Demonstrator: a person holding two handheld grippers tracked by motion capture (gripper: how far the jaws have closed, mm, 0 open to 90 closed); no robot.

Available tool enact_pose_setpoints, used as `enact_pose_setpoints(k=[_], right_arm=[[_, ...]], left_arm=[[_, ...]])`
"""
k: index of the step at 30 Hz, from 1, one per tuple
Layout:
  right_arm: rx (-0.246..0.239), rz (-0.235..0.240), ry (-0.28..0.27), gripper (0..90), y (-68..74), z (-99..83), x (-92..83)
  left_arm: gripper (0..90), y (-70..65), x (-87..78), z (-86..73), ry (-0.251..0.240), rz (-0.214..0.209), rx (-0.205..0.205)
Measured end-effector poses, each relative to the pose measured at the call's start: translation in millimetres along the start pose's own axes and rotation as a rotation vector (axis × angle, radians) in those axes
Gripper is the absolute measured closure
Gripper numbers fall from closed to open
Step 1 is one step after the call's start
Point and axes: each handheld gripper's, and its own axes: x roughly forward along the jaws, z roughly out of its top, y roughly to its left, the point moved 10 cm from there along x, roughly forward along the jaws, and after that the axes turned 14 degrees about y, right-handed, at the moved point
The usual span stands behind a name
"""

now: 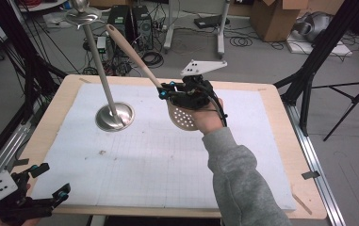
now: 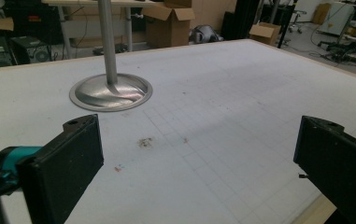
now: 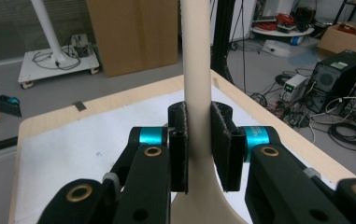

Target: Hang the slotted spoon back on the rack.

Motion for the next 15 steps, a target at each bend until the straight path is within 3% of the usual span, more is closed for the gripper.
enact_pose_setpoints(k=[15], right_arm=[[0.025, -0.008, -0.006, 78.2, -5.1, 15.3, 7.9]], left_arm=[[1.8, 0.7, -0.6, -2.8, 0.01, 0.009, 0.004]])
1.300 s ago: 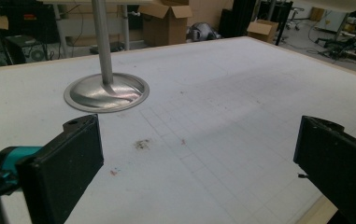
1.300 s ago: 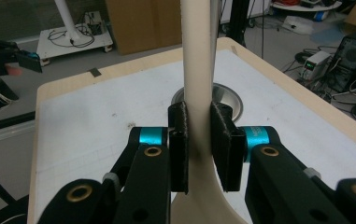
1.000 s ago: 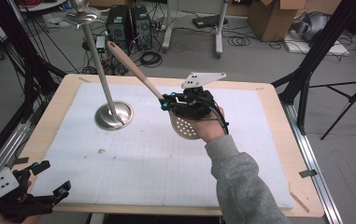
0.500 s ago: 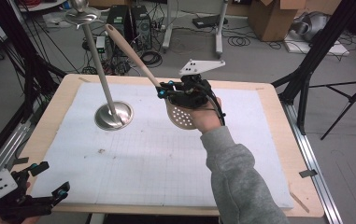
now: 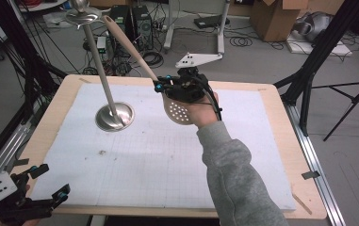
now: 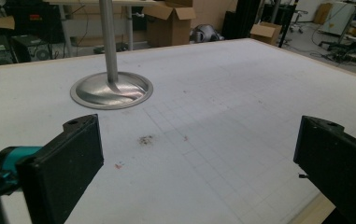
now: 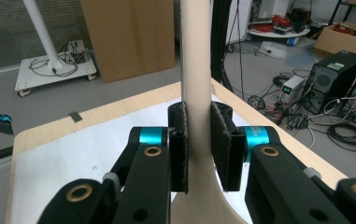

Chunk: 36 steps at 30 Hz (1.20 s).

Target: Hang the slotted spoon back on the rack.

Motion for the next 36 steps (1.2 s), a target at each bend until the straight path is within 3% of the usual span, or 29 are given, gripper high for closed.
enact_pose_setpoints(k=[17, 36], right_arm=[[0.005, 0.01, 0.016, 78.2, -2.2, 0.5, 13.5], [0.002, 0.004, 0.046, 78.2, 2.6, 0.5, 35.5]], left_arm=[[1.8, -3.1, -0.2, -0.4, -0.003, -0.014, -0.013], [1.8, -0.7, -2.5, -3.6, -0.002, 0.0, -0.018]])
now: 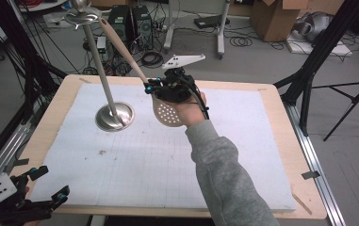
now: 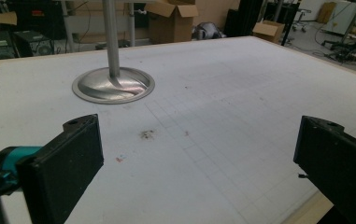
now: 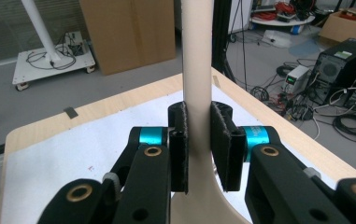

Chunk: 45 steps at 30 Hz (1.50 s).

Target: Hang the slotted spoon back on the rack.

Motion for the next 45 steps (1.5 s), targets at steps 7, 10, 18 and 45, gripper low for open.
enact_pose_setpoints(k=[7, 10, 18, 45], right_arm=[[0.005, -0.01, 0.02, 78.3, 0.2, 0.1, 12.3], [0.002, -0.008, 0.028, 78.3, 1.2, 0.4, 17.3], [0.011, -0.011, 0.051, 78.4, 4.0, 1.3, 33.9], [0.027, -0.018, 0.06, 78.3, 9.1, 8.5, 67.8]], left_arm=[[1.8, 0.2, -3.3, -0.9, -0.002, 0.006, -0.005], [1.8, 0.1, -4.1, -0.8, -0.003, 0.007, -0.005], [1.8, -2.2, -3.1, 1.0, -0.009, 0.0, 0.0], [1.8, -0.8, -6.9, 0.7, -0.014, 0.002, -0.008]])
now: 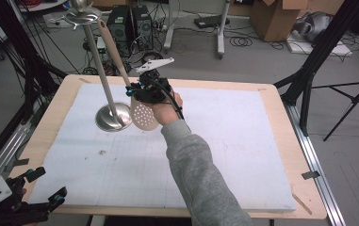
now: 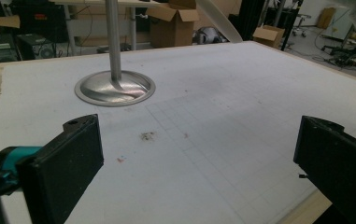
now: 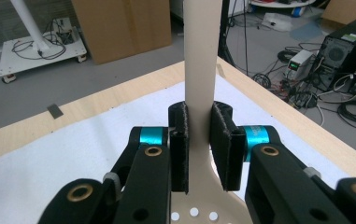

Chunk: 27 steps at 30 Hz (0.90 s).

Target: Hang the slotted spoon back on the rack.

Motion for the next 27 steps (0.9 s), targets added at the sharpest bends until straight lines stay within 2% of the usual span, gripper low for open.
enact_pose_setpoints(k=[20, 24, 27], right_arm=[[0.014, 0.002, 0.014, 76.4, 3.1, 2.8, 14.1], [-0.003, -0.001, -0.003, 70.2, 4.7, 5.0, 11.9], [-0.001, -0.002, -0.009, 60.2, 4.1, 5.3, 10.0]], left_arm=[[1.8, 0.9, -5.0, -0.7, -0.006, 0.013, -0.004], [1.8, 1.0, -4.5, -1.1, -0.003, 0.012, -0.003], [1.8, 0.7, -4.6, -0.4, -0.006, 0.012, -0.003]])
